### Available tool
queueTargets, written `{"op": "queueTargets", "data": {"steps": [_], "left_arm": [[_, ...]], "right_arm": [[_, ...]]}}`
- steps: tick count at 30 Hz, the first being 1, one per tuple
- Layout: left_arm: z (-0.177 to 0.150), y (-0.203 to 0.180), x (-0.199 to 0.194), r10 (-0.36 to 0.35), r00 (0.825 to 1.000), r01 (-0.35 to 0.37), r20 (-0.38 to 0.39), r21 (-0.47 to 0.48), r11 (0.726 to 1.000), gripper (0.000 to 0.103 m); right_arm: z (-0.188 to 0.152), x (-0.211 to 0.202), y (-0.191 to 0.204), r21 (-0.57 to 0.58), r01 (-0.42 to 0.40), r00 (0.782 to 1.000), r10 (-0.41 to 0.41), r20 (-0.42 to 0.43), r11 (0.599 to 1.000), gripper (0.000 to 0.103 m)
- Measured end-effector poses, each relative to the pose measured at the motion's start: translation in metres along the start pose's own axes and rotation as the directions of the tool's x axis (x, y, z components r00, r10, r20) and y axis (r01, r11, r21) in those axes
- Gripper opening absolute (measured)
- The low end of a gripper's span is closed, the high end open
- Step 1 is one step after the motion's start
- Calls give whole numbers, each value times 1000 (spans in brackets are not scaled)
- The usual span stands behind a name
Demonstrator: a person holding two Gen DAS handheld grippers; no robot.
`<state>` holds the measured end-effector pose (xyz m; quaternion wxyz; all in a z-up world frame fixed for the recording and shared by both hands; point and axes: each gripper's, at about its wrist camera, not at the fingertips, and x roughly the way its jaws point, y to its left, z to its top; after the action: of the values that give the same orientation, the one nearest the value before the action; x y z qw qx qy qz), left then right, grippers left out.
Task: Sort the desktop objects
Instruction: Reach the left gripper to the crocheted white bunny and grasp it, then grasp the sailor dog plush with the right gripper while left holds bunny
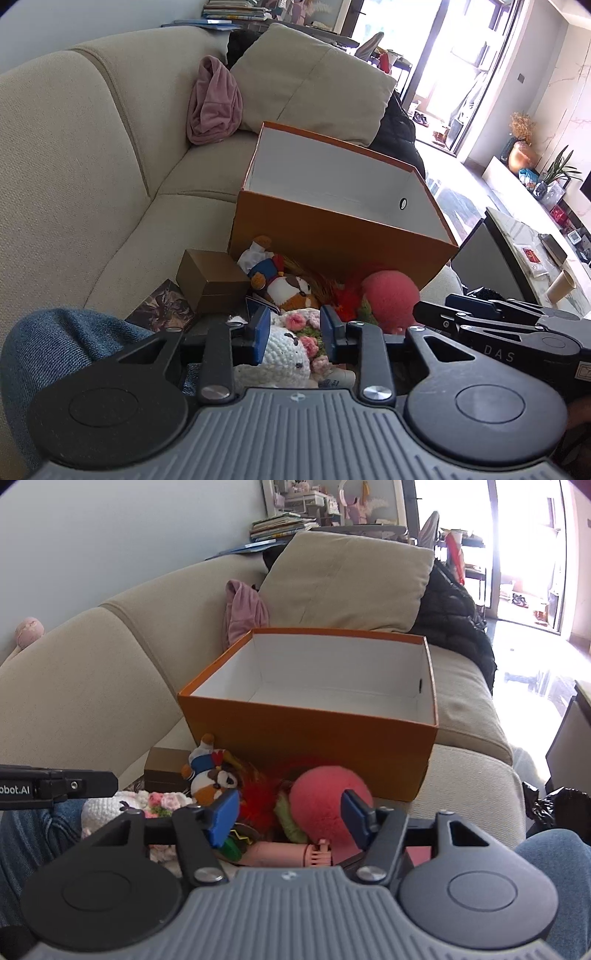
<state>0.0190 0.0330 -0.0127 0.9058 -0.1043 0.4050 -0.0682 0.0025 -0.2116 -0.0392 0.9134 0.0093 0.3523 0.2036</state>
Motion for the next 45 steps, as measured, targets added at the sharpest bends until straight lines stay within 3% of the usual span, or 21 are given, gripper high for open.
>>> {"op": "queueTargets", "data": {"steps": [4, 7, 12, 16, 20, 23, 27, 31, 34, 35, 36, 39, 42, 45], "left_arm": [[7, 2, 14, -19, 1000, 19, -19, -13, 1000, 34], [14, 0, 17, -24, 999, 25, -29, 35, 999, 35], [16, 1, 14, 16, 996, -8, -89, 89, 996, 53], [10, 9, 8, 53, 989, -46, -141, 56, 997, 53], [5, 13, 6, 78, 979, -70, -190, 49, 996, 56], [3, 11, 7, 83, 971, -71, -225, 63, 996, 57], [-4, 11, 16, 79, 963, -62, -259, 75, 995, 59], [-3, 14, 19, 72, 968, -60, -240, 57, 997, 56], [3, 21, 19, 63, 972, -58, -226, 27, 998, 49], [5, 23, 18, 67, 974, -64, -217, 21, 998, 48], [7, 24, 19, 71, 976, -70, -207, 16, 997, 47], [13, 27, 19, 89, 981, -90, -174, 4, 996, 45], [21, 27, 17, 122, 987, -122, -104, 5, 993, 44], [33, 31, 17, 147, 988, -147, -39, -7, 989, 42]], "right_arm": [[2, 18, -6, 23, -21, 998, 22, -60, 1000, 48], [3, 27, -13, 58, -32, 995, 37, -88, 998, 49], [4, 39, -3, 33, -135, 982, 138, -127, 990, 49], [5, 43, 22, -81, -274, 950, 257, -179, 958, 49], [6, 49, 41, -195, -337, 928, 289, -236, 921, 53], [9, 58, 45, -222, -378, 910, 316, -269, 899, 63], [13, 70, 46, -243, -423, 889, 348, -297, 873, 68], [19, 85, 46, -290, -497, 852, 396, -342, 818, 73], [25, 93, 43, -290, -561, 811, 445, -379, 775, 71], [25, 95, 44, -268, -588, 789, 468, -399, 763, 58], [26, 95, 45, -253, -595, 782, 477, -402, 763, 54], [24, 86, 54, -276, -557, 813, 447, -373, 783, 47], [31, 79, 57, -218, -510, 843, 432, -321, 832, 39], [37, 76, 62, -182, -463, 872, 409, -269, 867, 38]]}}
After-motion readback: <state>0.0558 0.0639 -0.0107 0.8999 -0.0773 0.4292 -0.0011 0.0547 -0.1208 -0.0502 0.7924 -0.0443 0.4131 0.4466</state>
